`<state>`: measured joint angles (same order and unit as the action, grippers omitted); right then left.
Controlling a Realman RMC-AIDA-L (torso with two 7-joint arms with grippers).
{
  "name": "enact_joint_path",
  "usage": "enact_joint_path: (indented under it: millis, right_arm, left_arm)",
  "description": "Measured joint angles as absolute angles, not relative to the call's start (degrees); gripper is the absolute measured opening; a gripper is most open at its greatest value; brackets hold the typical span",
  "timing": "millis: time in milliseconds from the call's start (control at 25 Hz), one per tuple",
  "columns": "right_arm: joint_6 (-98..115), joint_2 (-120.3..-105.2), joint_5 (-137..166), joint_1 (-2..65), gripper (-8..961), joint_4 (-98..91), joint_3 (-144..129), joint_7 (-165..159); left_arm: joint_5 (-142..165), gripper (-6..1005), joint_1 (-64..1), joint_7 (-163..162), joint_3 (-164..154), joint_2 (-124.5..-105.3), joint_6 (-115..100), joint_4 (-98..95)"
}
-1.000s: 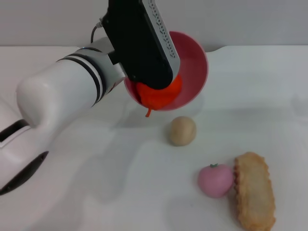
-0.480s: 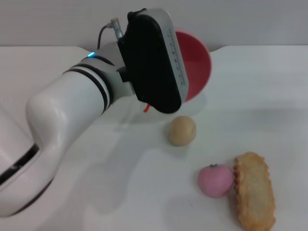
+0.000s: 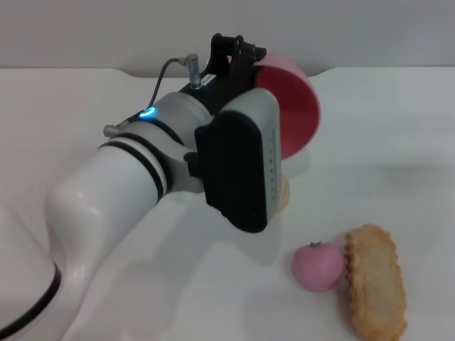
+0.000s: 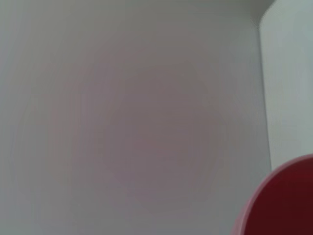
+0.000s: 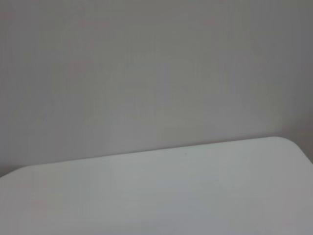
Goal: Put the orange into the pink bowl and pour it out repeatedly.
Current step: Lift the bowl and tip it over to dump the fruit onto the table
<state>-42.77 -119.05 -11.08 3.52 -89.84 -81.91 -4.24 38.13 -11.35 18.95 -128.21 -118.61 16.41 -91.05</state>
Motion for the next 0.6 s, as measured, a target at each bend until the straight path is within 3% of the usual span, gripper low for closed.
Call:
enact_joint_path:
  millis: [600]
  right_arm:
    - [-43.70, -119.00, -11.07, 3.71, 626, -89.82, -82.37, -3.17]
  left_arm:
    - [60.43, 42, -8.48, 10.54, -133.40, -118.65, 18.82, -89.92]
